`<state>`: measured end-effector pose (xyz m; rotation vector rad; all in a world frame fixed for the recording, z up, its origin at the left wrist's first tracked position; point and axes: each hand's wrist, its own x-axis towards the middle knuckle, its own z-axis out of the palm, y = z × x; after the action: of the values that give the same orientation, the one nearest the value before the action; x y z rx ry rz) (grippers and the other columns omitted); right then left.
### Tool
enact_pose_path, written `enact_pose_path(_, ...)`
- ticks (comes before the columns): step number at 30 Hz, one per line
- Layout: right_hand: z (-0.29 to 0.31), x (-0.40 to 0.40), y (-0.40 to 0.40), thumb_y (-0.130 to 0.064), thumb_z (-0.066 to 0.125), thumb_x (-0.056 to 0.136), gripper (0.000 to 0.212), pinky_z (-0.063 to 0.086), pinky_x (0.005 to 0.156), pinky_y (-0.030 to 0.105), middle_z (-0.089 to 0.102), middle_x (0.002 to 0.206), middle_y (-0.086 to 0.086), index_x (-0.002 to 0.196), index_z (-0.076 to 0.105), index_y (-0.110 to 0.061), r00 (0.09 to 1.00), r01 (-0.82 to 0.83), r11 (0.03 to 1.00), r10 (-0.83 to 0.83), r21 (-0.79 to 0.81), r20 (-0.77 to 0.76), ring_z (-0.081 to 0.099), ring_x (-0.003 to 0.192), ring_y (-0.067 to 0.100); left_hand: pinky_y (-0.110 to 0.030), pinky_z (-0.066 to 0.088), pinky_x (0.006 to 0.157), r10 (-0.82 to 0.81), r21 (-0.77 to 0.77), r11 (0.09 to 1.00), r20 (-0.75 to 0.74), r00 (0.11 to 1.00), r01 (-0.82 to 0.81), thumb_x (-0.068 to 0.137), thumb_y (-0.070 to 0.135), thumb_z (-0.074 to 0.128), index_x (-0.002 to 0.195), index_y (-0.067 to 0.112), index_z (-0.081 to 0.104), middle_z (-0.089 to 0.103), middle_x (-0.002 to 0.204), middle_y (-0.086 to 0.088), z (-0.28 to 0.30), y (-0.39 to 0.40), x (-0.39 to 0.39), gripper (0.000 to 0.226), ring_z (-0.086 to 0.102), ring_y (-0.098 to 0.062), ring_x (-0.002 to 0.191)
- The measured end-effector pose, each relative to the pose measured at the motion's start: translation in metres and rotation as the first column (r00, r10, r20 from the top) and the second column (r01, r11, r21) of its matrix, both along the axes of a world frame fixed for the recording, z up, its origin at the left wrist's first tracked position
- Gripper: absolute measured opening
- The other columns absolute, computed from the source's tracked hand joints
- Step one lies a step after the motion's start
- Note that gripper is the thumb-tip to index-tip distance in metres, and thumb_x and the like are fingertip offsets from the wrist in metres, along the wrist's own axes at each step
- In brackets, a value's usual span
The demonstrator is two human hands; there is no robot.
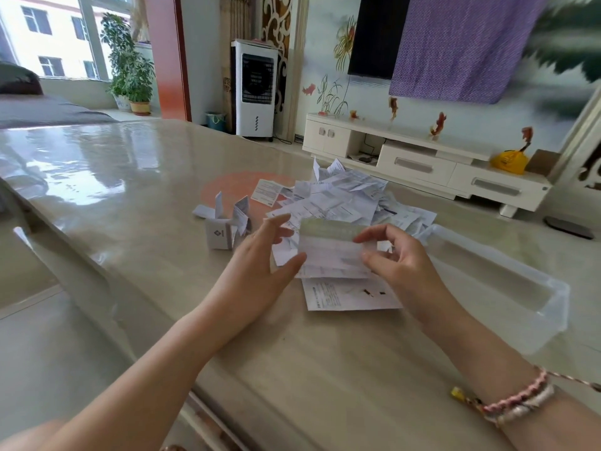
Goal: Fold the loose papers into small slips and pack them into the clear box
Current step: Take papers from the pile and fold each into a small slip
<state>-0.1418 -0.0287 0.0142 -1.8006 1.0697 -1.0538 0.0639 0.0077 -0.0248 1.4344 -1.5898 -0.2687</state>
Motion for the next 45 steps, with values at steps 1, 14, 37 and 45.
enact_pose_path(1, -0.001, 0.000, -0.001, -0.005, 0.058, 0.091, 0.016, 0.044, 0.057, 0.018, 0.054, 0.071, -0.004, 0.100, 0.062, -0.017, 0.999, -0.009, 0.999, 0.007, 0.044, 0.046, 0.049, 0.055, 0.009, -0.022, 0.042, 0.097, -0.014, 0.001, 1.000, -0.036, 0.999, 0.014, 0.087, 0.031, 0.066, 0.139, 0.026, 0.040, 0.060, 0.119, 0.012, 0.002, 0.000, -0.002, 0.058, 0.055, -0.003, 0.111)
enact_pose_path(14, -0.021, -0.004, -0.006, -0.035, 0.066, 0.087, 0.033, 0.010, 0.110, 0.020, 0.026, 0.152, -0.008, 0.119, 0.062, -0.028, 0.737, -0.130, 0.941, -0.119, -0.313, -0.665, 0.011, 0.141, 0.008, -0.029, 0.038, 0.099, -0.016, 0.082, 0.997, 0.367, 0.930, -0.015, 0.091, 0.026, 0.061, 0.114, 0.037, 0.066, 0.048, 0.123, 0.012, -0.004, -0.003, -0.014, 0.026, 0.042, -0.014, 0.111)
enact_pose_path(37, -0.023, -0.008, -0.010, -0.021, 0.065, 0.087, 0.028, 0.040, 0.091, 0.020, 0.054, 0.107, -0.009, 0.113, 0.056, -0.028, 0.786, -0.094, 0.952, -0.108, -0.290, -0.608, 0.048, 0.107, 0.007, -0.031, 0.043, 0.093, 0.007, 0.126, 0.991, 0.307, 0.952, -0.048, 0.087, 0.031, 0.067, 0.119, 0.033, 0.061, 0.047, 0.109, 0.013, -0.003, -0.005, -0.013, 0.033, 0.045, -0.014, 0.104)
enact_pose_path(45, -0.015, -0.015, -0.008, -0.031, 0.069, 0.086, 0.025, 0.041, 0.091, 0.021, 0.059, 0.108, -0.008, 0.110, 0.067, -0.025, 0.756, -0.257, 0.936, 0.041, -0.240, -0.653, 0.052, 0.106, 0.006, -0.027, 0.039, 0.092, -0.037, 0.145, 0.989, 0.403, 0.914, -0.024, 0.085, 0.045, 0.064, 0.110, 0.035, 0.068, 0.056, 0.115, 0.014, -0.001, -0.001, -0.011, 0.027, 0.046, -0.015, 0.105)
